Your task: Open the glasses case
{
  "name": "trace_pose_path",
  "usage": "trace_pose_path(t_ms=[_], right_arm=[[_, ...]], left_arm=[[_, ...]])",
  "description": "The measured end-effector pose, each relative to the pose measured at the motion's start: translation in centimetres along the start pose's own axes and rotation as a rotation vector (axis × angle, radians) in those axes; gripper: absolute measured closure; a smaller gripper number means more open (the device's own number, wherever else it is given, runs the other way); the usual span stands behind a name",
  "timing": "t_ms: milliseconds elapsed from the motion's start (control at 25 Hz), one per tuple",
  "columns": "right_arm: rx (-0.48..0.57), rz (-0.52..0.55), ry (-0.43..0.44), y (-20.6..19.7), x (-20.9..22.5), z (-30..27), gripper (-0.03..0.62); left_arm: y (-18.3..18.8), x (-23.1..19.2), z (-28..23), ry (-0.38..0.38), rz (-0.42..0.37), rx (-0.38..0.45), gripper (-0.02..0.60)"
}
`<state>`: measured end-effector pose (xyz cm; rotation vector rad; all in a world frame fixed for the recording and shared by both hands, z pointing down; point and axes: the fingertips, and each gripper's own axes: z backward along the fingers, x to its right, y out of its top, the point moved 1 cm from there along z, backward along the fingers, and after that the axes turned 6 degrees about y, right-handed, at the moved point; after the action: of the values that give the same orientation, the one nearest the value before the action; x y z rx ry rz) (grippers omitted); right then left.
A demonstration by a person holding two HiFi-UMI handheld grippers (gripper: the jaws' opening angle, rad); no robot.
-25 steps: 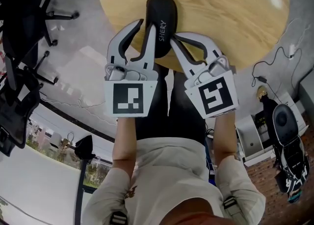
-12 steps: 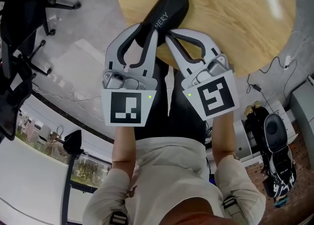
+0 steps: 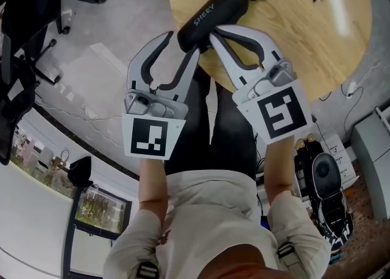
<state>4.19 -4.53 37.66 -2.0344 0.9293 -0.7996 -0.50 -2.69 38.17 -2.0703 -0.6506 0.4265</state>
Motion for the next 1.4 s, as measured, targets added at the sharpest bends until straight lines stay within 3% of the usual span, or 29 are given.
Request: trace_pose_path(t_ms=[200, 360, 560, 640, 760, 1160, 1400], right_arm=[[0.037, -0.034, -0.011, 1.4, 0.6, -1.5, 0.572], [0.045, -0.042, -0.018, 1.8, 1.3, -2.2, 0.572], [0.022, -0.023, -0.014, 2.0, 1.6, -2.5, 0.574], [0.02, -0.024, -0.009, 1.9, 1.8, -2.5, 0.572], [0.027, -0.036, 0.007, 1.7, 2.1, -2.5, 0.574], [0.052, -0.08, 0.017, 2.1, 2.6, -2.8, 0.572], [0.063, -0.076, 0.007, 2.4, 2.8, -2.7, 0.572]], left_arm=[[-1.1, -0.8, 0.1, -0.003, -0.031, -0.007, 0.365], [-2.2, -1.0, -0.6, -0.014, 0.0, 0.002, 0.307], [-2.8, -1.2, -2.3, 0.009, -0.04, 0.018, 0.256], [-2.8, -1.3, -3.2, 0.024, -0.069, 0.035, 0.243], [-3.0, -1.2, -4.7, 0.043, -0.172, 0.032, 0.23], [-3.2, -1.1, -6.8, -0.015, -0.282, 0.014, 0.232], [-2.9, -1.4, -7.0, -0.004, -0.266, 0.007, 0.27]])
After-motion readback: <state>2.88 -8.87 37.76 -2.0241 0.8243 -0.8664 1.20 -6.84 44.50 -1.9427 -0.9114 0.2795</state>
